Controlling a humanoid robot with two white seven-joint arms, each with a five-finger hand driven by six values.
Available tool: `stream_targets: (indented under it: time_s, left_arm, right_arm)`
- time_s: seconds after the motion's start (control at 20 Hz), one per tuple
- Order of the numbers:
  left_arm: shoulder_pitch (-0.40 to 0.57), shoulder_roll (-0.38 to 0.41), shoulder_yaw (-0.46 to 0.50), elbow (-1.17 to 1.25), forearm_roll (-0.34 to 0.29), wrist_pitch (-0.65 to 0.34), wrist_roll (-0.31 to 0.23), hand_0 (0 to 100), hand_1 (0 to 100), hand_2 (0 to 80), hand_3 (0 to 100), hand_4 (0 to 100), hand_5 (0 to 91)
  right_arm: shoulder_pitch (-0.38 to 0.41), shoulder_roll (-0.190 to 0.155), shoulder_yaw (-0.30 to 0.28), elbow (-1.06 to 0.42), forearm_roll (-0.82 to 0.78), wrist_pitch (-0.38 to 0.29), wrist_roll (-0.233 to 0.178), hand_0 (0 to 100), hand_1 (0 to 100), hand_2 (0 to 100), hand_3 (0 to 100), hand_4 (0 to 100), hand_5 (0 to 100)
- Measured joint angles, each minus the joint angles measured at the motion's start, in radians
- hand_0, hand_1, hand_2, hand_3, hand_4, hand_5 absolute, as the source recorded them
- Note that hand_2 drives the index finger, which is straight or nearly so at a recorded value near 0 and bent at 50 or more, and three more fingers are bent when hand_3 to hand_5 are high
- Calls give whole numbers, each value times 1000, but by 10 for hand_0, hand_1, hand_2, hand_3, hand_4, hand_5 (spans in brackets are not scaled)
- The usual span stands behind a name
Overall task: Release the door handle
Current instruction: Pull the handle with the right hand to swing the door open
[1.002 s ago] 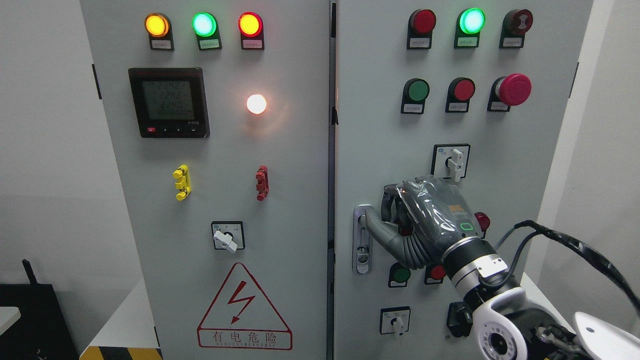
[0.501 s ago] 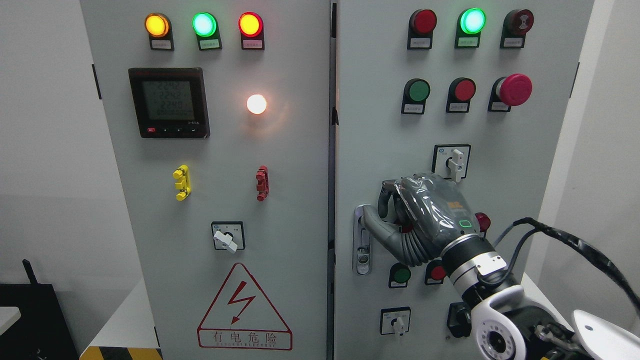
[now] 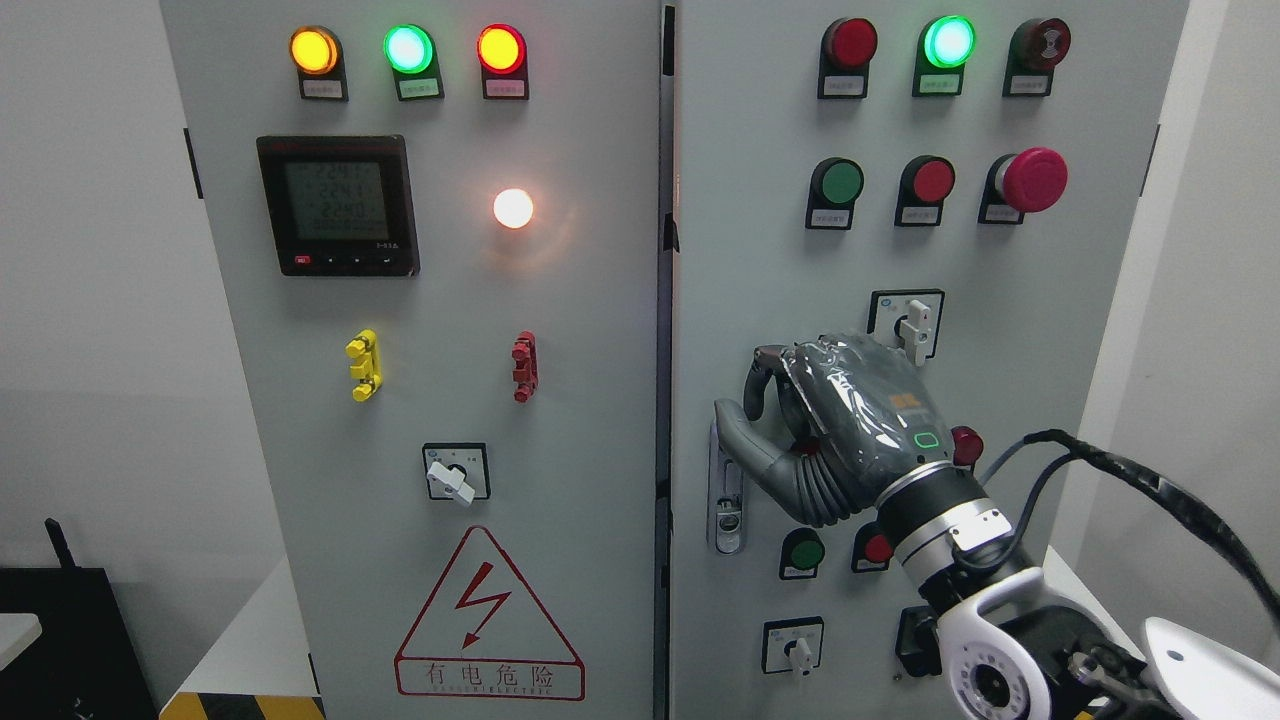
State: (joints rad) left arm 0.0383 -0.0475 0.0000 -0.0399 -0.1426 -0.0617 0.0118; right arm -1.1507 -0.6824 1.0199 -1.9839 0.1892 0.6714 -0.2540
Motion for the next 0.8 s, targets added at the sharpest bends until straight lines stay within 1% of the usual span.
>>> stream_targets:
  time_s: [0.3, 0.55, 0.8]
  left_arm:
    - [0, 0, 0, 0, 0, 0, 0, 120, 389, 0, 0, 0, 0]
    - [0, 0, 0, 0, 0, 0, 0, 120, 389, 0, 0, 0, 0]
    - [0, 0, 0, 0, 0, 0, 0, 120, 389, 0, 0, 0, 0]
  right_arm:
    - [7, 8, -15, 2, 49, -10, 0, 618, 330, 608, 1000, 969, 1000]
    - [18, 24, -34, 4, 118, -56, -1, 619, 330, 606, 1000, 965, 1000]
    - [43, 38, -65, 5, 173, -74, -4, 620, 325, 606, 1000, 964, 999]
